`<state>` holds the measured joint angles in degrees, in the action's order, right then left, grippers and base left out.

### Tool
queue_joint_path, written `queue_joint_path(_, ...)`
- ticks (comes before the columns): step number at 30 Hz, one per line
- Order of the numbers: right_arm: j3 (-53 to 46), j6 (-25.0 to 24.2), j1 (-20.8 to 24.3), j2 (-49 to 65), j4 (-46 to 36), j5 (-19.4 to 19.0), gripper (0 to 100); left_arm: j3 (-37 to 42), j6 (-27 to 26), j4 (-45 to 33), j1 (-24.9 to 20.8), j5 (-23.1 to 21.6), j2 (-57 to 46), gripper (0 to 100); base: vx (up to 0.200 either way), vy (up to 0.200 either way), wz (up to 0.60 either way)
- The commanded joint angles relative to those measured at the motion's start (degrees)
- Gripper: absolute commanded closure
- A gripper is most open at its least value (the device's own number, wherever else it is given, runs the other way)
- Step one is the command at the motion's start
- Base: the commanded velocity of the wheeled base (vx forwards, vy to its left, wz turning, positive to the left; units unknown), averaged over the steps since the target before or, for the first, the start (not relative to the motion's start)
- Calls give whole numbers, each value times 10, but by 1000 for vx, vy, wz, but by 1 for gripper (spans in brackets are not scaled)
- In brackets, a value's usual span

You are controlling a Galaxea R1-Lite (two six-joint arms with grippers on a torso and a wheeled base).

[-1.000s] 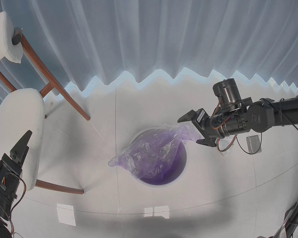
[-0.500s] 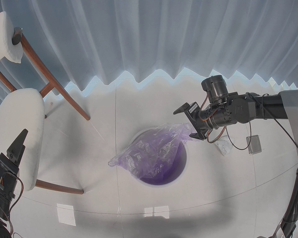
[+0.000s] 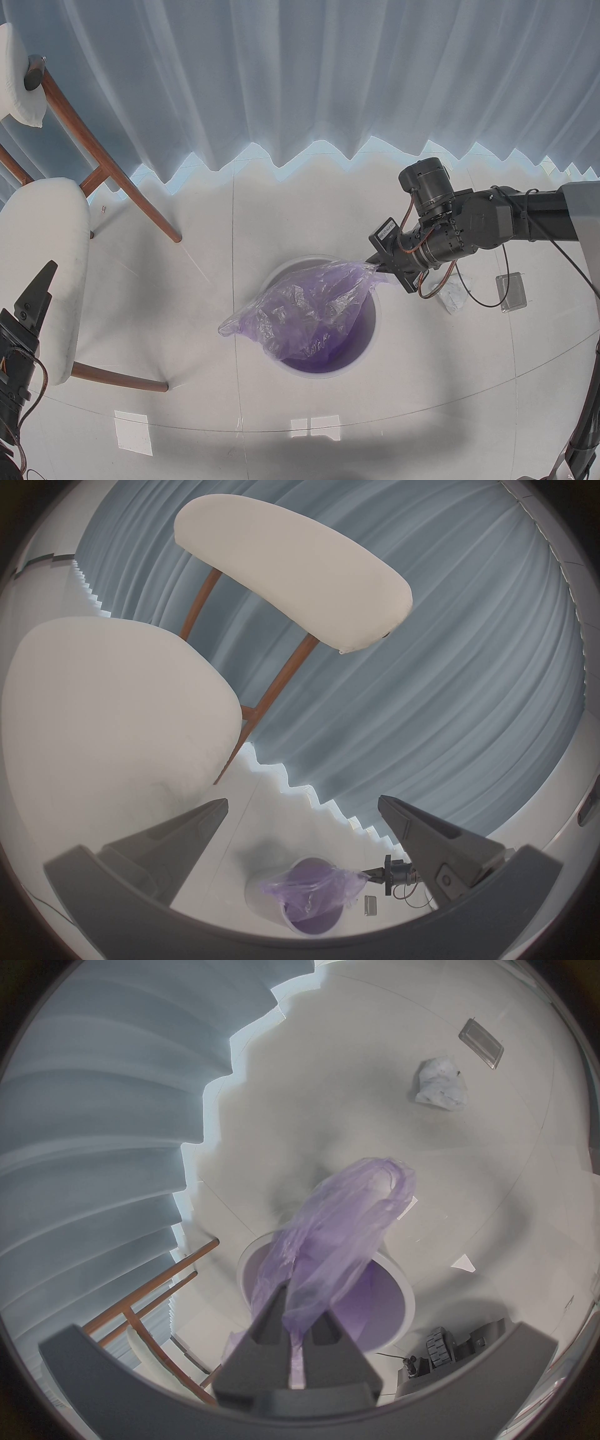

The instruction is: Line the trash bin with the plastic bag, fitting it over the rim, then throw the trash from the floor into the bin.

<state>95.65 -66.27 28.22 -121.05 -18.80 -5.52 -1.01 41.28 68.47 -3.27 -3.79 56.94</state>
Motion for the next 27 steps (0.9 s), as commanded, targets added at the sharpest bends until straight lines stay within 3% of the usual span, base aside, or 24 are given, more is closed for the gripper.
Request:
queue_joint_path(1,-59,5,3,69,-2,-3,100,10,-21,1,-17,-36,16,0,0,0,0)
queue_joint_path(5,-120,21,7,100,-2,-2,100,10,-61,1,-62,-68,57,0,0,0,0)
queue_joint_path(7,-205,54,25,140,17,-3,100,6,-100,1,-101,-93,103,0,0,0,0)
queue_joint_path(9,-250,76,30,158,50,-5,100,5,-106,1,-119,-103,132,0,0,0,0)
queue_joint_path(13,-318,100,49,174,121,-4,100,1,-88,0,-155,-105,187,0,0,0,0)
queue_joint_path(16,-369,132,67,182,170,-3,100,-3,-59,1,-208,-105,224,0,0,0,0)
queue_joint_path(21,-474,224,75,194,308,0,100,-15,33,8,-305,-105,306,0,0,0,0)
queue_joint_path(27,-590,330,74,206,444,0,100,-120,233,7,-363,-99,378,0,0,0,0)
